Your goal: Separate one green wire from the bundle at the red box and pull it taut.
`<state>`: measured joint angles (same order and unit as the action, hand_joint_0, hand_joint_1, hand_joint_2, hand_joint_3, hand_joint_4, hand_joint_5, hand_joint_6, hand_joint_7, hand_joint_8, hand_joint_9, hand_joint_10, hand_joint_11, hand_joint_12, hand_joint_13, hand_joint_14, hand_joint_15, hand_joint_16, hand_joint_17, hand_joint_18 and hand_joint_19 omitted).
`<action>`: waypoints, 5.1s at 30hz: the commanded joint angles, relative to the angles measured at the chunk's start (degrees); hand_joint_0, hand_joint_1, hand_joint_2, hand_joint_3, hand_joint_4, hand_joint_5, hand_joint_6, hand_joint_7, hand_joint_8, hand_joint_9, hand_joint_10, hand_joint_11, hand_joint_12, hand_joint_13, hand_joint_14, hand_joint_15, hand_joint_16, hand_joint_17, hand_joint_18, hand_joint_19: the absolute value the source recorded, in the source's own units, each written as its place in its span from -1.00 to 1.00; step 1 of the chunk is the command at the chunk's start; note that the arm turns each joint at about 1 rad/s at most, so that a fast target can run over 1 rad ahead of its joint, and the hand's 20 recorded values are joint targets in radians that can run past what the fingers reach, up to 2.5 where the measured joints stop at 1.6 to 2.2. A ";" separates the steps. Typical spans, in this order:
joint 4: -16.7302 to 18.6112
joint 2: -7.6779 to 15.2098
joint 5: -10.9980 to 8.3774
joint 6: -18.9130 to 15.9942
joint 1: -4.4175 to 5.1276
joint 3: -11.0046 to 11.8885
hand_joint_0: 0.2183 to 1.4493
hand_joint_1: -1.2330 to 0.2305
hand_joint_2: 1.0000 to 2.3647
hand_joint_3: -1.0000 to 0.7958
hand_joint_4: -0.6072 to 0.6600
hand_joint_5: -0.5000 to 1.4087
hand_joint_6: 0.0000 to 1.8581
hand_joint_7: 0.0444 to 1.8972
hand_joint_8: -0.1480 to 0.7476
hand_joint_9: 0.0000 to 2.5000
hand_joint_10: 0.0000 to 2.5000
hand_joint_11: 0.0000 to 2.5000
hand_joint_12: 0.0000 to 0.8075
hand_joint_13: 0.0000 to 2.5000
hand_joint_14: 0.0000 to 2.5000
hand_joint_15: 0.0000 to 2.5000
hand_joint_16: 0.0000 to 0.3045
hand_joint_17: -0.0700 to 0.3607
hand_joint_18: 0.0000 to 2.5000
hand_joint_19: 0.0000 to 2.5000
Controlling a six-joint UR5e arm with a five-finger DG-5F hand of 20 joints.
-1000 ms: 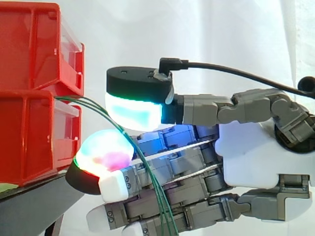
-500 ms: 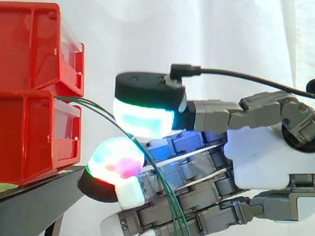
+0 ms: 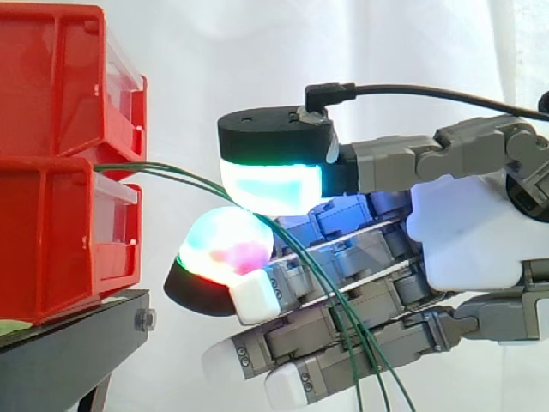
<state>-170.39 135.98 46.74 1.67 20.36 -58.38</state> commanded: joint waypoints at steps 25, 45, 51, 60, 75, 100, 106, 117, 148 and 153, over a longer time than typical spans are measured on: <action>-3.81 -1.33 -0.25 -0.18 0.03 0.20 -0.41 -0.20 -0.98 -0.15 0.18 -0.61 -0.03 0.15 -0.04 -0.17 -0.99 -0.65 -0.11 -0.49 -0.99 -0.80 -0.66 -0.14 -0.55 -0.66; -7.15 -2.57 -0.16 -0.35 -0.32 0.28 -0.43 -0.01 -0.99 -0.31 0.15 -0.61 -0.03 0.12 -0.07 -0.16 -0.99 -0.64 -0.14 -0.49 -0.99 -0.77 -0.67 -0.16 -0.56 -0.63; -7.24 -2.74 -0.16 -0.35 -0.50 0.28 -0.42 -0.04 -0.98 -0.17 0.15 -0.61 -0.03 0.15 -0.05 -0.15 -0.99 -0.64 -0.11 -0.48 -0.99 -0.77 -0.66 -0.14 -0.55 -0.63; -7.24 -2.74 -0.16 -0.27 -0.50 0.37 -0.38 -0.34 -0.99 0.00 0.09 -0.61 -0.01 0.08 0.00 -0.16 -0.99 -0.63 -0.02 -0.46 -0.99 -0.77 -0.61 -0.05 -0.51 -0.66; -7.41 -2.74 -0.16 -0.27 -0.32 0.37 -0.31 -0.47 -0.98 -0.18 0.03 -0.63 -0.01 0.11 -0.10 -0.19 -0.99 -0.60 -0.17 -0.49 -0.99 -0.76 -0.68 -0.16 -0.56 -0.65; -16.20 -4.50 1.60 -1.94 -0.24 0.37 -0.43 -0.14 -0.99 -0.32 0.15 -0.62 -0.04 0.13 -0.10 -0.16 -0.99 -0.62 -0.14 -0.47 -0.99 -0.75 -0.67 -0.16 -0.55 -0.62; -19.54 -5.38 2.13 -2.55 -0.15 0.37 -0.43 -0.26 -0.98 -0.21 0.15 -0.62 -0.04 0.12 -0.09 -0.17 -0.99 -0.61 -0.14 -0.48 -0.99 -0.75 -0.67 -0.15 -0.56 -0.62; -19.54 -5.99 2.13 -2.99 -0.15 0.37 -0.46 0.04 -0.99 -0.34 0.13 -0.62 -0.05 0.12 -0.07 -0.15 -0.99 -0.63 -0.13 -0.47 -0.99 -0.75 -0.67 -0.14 -0.56 -0.61; -21.48 -7.05 2.04 -3.08 -0.41 0.37 -0.30 -0.45 -0.98 -0.25 0.05 -0.63 -0.01 0.11 -0.10 -0.18 -0.98 -0.60 -0.17 -0.47 -0.99 -0.76 -0.68 -0.16 -0.53 -0.64; -21.48 -7.05 2.04 -3.08 -0.41 0.37 -0.29 -0.46 -0.99 -0.33 0.05 -0.63 -0.01 0.09 -0.11 -0.19 -0.99 -0.61 -0.18 -0.47 -0.99 -0.76 -0.68 -0.16 -0.53 -0.64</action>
<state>-191.86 128.91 48.78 -1.41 19.95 -58.00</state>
